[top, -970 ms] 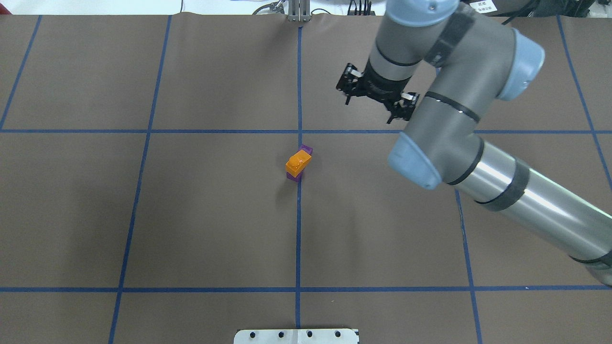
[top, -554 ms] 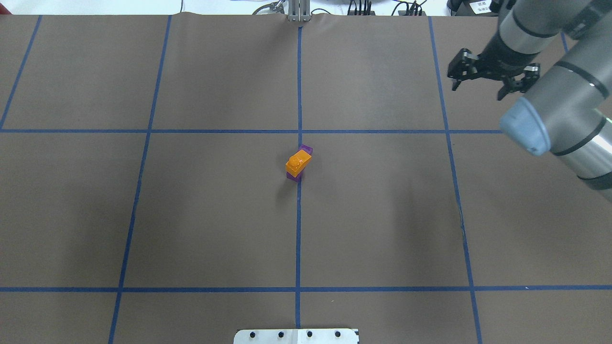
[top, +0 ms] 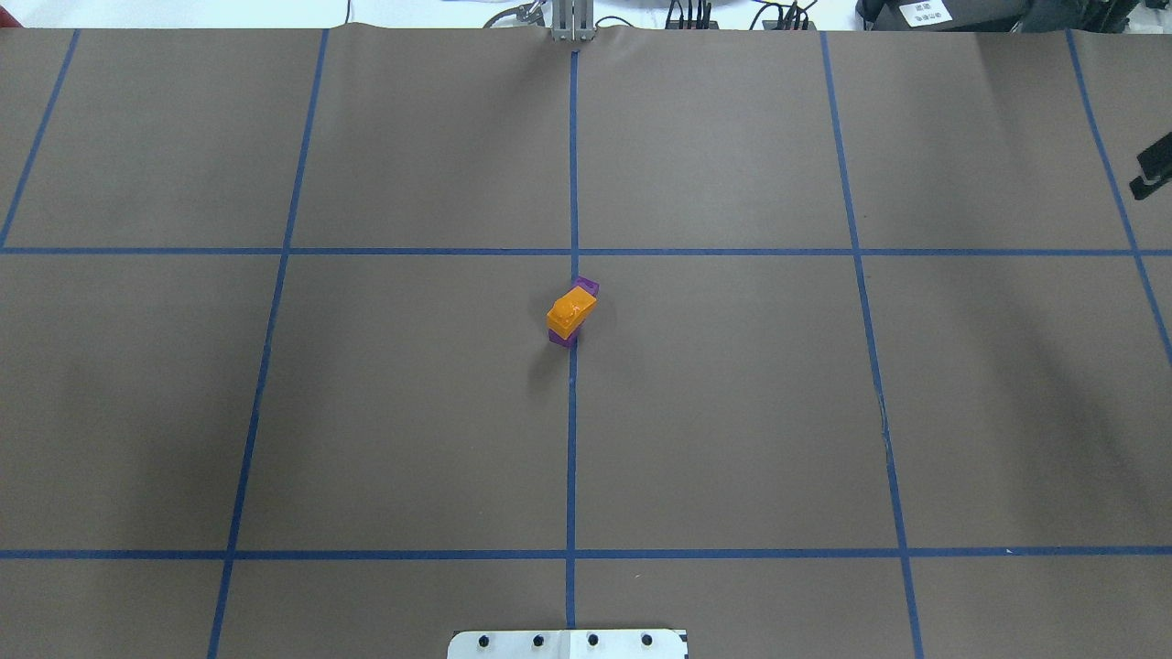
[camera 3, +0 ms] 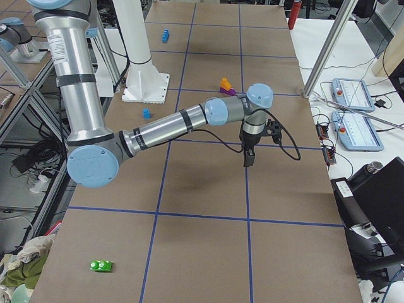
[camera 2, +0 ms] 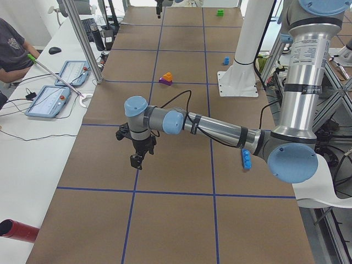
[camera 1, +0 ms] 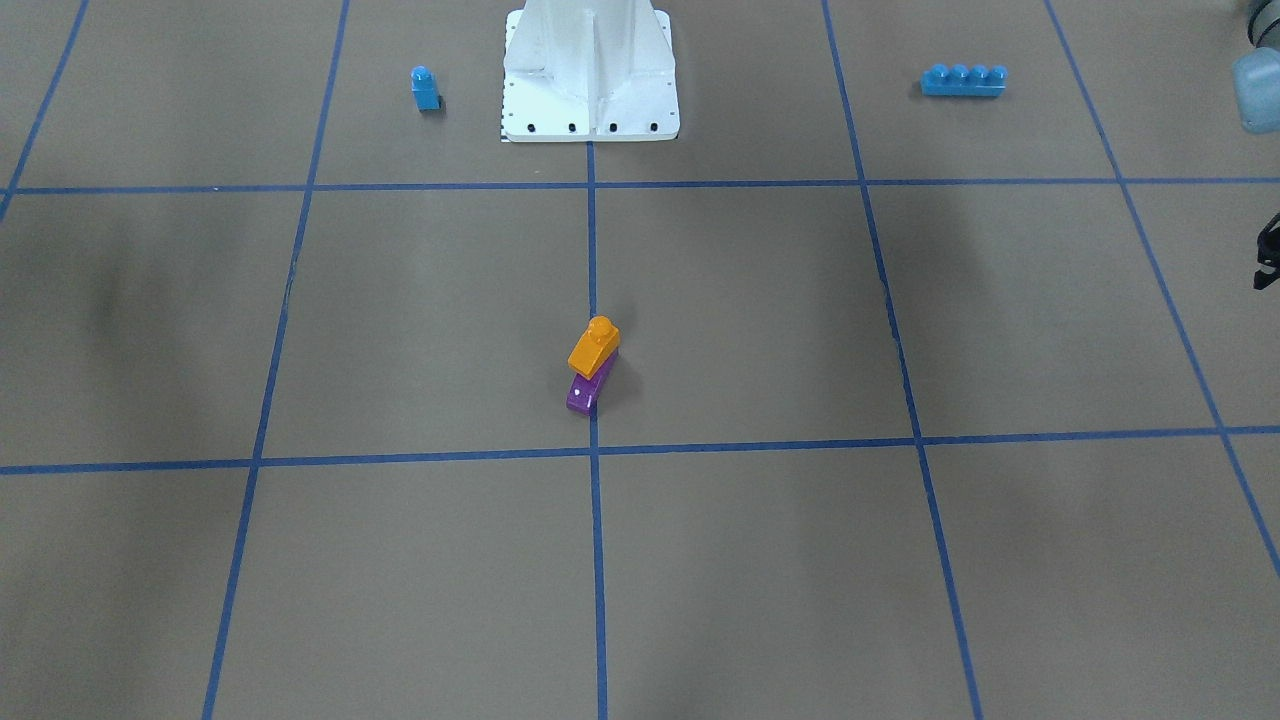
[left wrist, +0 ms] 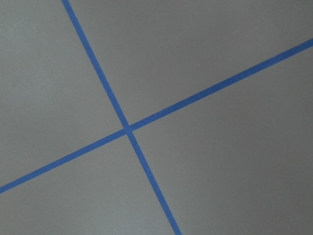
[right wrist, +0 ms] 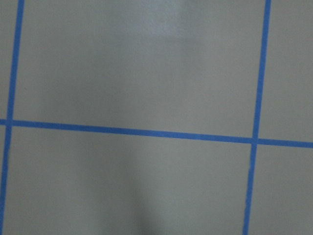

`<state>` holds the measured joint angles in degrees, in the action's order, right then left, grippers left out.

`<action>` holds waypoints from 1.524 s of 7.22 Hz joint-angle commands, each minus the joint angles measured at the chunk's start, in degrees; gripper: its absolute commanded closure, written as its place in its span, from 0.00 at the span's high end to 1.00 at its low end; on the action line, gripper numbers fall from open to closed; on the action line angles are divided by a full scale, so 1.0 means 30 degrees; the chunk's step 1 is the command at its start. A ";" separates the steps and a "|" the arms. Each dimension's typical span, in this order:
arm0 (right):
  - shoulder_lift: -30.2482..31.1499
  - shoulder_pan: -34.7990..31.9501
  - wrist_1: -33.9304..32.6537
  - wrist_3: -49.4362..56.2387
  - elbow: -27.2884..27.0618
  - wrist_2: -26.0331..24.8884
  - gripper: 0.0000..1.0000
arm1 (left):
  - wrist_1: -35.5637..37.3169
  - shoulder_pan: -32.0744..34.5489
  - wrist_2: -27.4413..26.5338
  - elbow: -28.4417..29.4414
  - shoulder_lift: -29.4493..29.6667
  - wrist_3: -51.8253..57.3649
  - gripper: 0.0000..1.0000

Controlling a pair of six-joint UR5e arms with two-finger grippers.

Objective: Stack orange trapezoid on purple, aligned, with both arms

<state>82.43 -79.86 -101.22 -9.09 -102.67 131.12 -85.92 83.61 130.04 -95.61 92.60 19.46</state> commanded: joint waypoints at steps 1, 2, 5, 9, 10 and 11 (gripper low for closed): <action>0.2193 -0.1820 0.0164 0.3169 -0.0024 0.0590 1.00 | -0.0013 0.1131 0.0567 0.0958 -0.0632 0.2213 1.00; 0.2113 -0.1826 0.1007 0.3291 0.0557 0.0445 1.00 | 0.0016 0.1309 0.0539 0.1048 -0.0662 0.2331 1.00; 0.2727 -0.2088 0.4021 0.3235 0.3774 0.0384 1.00 | 0.0251 0.1514 0.0421 0.1108 -0.0516 0.2011 1.00; 0.2493 -0.2410 0.4326 0.3087 0.3757 0.0530 1.00 | 0.0251 0.1574 0.0421 0.1108 -0.0515 0.1336 1.00; 0.2638 -0.2702 0.3833 0.3058 0.2886 0.0561 1.00 | 0.0280 0.1574 0.0421 0.1108 -0.0544 0.1336 1.00; 0.2726 -0.2821 0.2784 0.3058 0.2094 0.0561 1.00 | 0.0280 0.1603 0.0421 0.1108 -0.0574 0.1336 1.00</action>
<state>90.29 -87.67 -89.91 0.13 -93.59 132.71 -85.10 88.36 131.31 -92.29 90.98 23.48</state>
